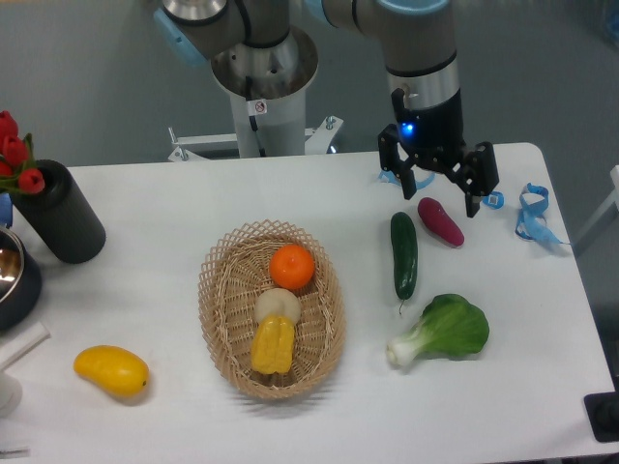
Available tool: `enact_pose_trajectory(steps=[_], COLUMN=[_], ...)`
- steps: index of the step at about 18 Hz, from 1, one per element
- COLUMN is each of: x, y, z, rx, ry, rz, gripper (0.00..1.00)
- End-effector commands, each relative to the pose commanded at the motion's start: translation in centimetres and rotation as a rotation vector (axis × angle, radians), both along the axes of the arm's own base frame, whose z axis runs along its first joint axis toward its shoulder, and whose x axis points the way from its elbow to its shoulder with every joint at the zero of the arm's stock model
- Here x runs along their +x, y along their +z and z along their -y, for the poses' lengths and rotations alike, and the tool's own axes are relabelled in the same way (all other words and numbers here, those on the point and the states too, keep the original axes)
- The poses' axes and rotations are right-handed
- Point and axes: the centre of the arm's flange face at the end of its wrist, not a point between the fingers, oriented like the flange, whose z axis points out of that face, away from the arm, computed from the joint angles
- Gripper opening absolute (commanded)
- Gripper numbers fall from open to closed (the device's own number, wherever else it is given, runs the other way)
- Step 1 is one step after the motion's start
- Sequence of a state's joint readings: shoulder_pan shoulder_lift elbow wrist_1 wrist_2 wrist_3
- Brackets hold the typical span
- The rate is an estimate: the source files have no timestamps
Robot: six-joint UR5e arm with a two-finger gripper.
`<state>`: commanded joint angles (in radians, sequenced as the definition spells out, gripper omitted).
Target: Pick up the yellow pepper from the basket
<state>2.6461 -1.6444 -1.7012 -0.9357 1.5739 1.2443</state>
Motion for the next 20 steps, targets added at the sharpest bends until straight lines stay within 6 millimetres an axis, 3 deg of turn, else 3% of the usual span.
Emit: enact_pose_trajectory(steps=[5, 14, 20], x=[0.1, 0.9, 2.0], y=[-1.3, -3.3, -7.0], z=[-1.5, -7.7, -11.6], rx=[0.034, 0.17, 0.215], ry=[0.046, 0.244, 0.447], rz=[0.007, 0.06, 0.156], gripper=[1.0, 1.0, 1.0])
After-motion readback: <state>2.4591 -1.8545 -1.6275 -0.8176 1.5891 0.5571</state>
